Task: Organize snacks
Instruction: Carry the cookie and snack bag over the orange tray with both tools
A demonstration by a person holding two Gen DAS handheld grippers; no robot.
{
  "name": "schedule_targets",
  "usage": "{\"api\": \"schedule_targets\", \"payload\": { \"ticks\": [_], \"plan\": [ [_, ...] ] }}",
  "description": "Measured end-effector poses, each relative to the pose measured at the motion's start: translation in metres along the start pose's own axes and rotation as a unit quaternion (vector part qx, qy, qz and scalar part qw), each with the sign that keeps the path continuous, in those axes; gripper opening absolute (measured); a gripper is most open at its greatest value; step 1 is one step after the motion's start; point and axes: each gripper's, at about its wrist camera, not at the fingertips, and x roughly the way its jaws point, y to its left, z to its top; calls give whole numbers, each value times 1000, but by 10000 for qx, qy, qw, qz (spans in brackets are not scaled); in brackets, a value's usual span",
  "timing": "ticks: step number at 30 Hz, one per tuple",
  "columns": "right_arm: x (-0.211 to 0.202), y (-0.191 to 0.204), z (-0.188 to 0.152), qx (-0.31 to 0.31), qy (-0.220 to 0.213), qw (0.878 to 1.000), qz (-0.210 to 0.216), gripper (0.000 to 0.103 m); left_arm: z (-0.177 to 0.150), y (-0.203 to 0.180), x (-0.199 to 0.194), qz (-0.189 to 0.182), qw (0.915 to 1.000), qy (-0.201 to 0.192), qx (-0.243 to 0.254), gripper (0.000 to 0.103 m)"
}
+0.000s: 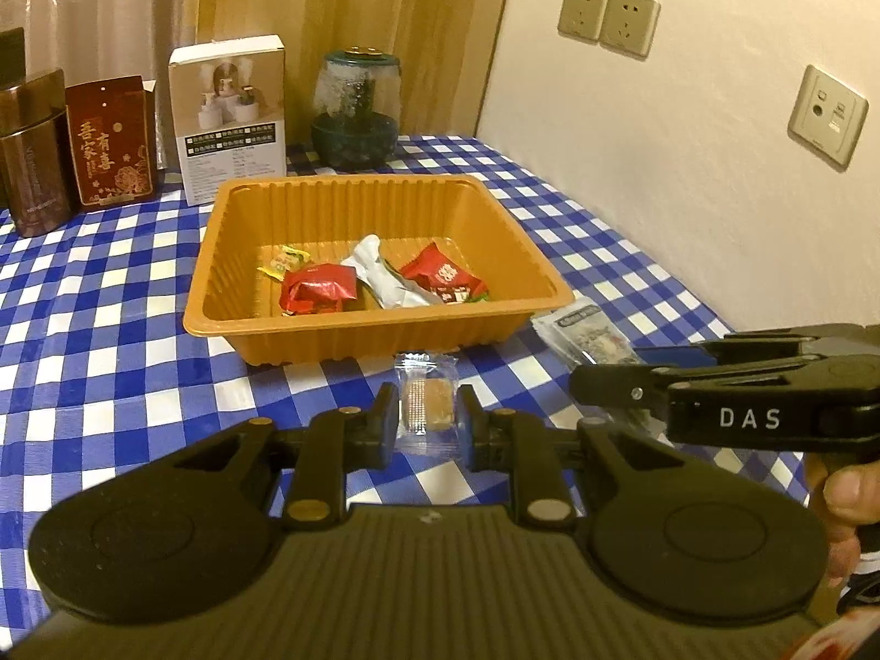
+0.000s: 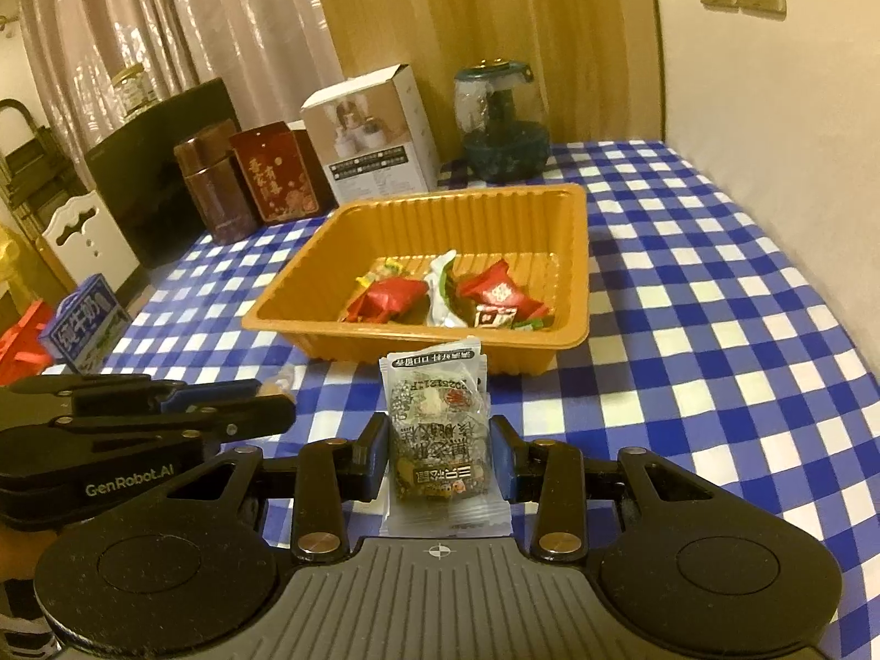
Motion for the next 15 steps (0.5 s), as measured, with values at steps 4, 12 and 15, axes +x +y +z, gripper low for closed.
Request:
{"api": "schedule_targets", "payload": {
  "ticks": [4, 12, 15],
  "plan": [
    [2, -2, 2, 31, -19, 10000, -79, 39, 3, 3, 0, 24, 10000, -46, -63, 19],
    [2, -4, 7, 51, -95, 9998, -147, 39, 8, 10, 0, 109, 9997, -126, -152, 19],
    [2, -6, 10, 89, -137, 9997, -175, 39, 10, 12, 0, 149, 9996, -153, -173, 19]
  ]
}}
